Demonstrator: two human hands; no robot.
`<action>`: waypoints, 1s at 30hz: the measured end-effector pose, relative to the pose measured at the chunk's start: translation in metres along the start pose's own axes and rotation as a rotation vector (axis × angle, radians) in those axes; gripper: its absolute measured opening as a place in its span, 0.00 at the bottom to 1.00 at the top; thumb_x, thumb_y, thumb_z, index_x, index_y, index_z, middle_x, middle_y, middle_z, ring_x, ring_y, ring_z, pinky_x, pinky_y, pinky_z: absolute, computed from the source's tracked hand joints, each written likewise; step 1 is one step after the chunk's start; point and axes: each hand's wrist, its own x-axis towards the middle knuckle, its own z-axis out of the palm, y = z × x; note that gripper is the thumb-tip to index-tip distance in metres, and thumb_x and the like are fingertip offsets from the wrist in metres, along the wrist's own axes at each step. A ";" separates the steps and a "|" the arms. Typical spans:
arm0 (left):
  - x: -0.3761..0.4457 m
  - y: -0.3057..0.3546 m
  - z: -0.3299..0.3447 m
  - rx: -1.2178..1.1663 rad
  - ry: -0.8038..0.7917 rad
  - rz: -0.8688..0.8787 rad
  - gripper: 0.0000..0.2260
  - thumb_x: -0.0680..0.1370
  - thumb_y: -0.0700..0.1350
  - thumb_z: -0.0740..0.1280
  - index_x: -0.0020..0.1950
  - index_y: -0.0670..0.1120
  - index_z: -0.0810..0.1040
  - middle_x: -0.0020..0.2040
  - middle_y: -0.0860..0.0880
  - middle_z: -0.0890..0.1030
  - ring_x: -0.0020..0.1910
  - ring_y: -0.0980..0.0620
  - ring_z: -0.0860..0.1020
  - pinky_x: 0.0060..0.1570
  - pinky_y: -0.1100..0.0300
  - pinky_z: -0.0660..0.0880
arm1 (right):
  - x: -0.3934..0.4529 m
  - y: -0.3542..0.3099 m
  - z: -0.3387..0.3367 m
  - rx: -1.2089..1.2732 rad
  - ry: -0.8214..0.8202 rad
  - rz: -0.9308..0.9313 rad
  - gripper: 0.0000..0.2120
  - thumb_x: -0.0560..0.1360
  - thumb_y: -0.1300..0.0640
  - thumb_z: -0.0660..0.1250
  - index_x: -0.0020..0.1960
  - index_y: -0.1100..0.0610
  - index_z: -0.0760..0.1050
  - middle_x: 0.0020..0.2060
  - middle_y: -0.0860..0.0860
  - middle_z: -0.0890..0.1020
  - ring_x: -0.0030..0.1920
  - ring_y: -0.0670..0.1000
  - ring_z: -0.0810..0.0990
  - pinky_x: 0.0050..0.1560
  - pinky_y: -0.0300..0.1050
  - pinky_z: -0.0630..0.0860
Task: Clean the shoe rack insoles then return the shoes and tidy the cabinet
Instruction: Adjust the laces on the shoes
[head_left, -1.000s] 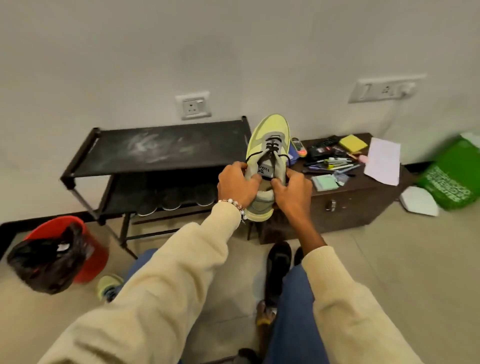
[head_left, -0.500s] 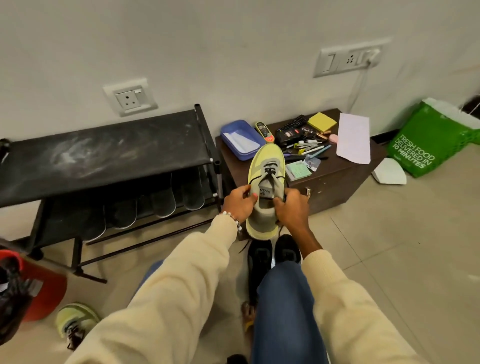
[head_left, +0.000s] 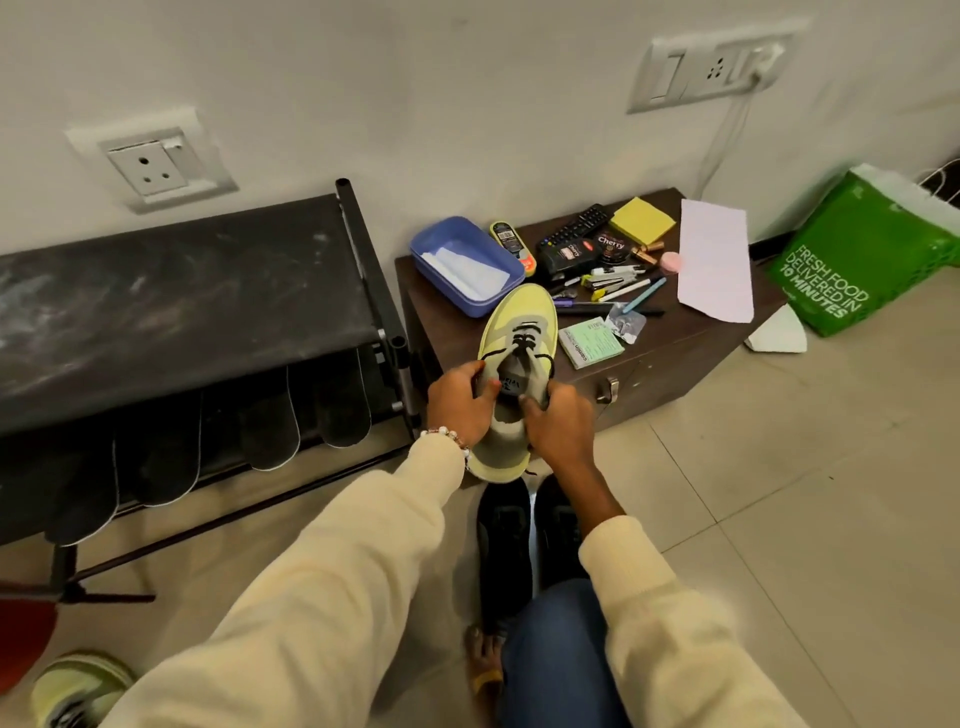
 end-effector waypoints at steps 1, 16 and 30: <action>0.002 0.002 0.000 0.025 0.059 0.014 0.17 0.79 0.49 0.65 0.65 0.43 0.77 0.59 0.43 0.81 0.59 0.44 0.78 0.61 0.54 0.73 | 0.003 0.002 -0.002 0.026 -0.032 0.012 0.18 0.76 0.48 0.66 0.50 0.64 0.77 0.45 0.61 0.81 0.48 0.62 0.79 0.45 0.49 0.74; 0.079 0.032 -0.006 0.135 -0.118 0.233 0.08 0.75 0.39 0.71 0.53 0.44 0.85 0.51 0.45 0.84 0.52 0.48 0.81 0.58 0.61 0.73 | 0.074 -0.014 -0.032 0.151 -0.056 -0.144 0.08 0.73 0.60 0.71 0.52 0.56 0.82 0.44 0.53 0.85 0.46 0.49 0.82 0.56 0.49 0.78; 0.082 0.027 0.000 0.369 -0.041 0.447 0.06 0.78 0.42 0.67 0.52 0.48 0.82 0.53 0.49 0.82 0.53 0.48 0.77 0.48 0.61 0.68 | 0.074 -0.007 -0.015 0.114 0.017 -0.204 0.05 0.77 0.62 0.64 0.45 0.53 0.75 0.44 0.51 0.80 0.44 0.49 0.77 0.47 0.46 0.75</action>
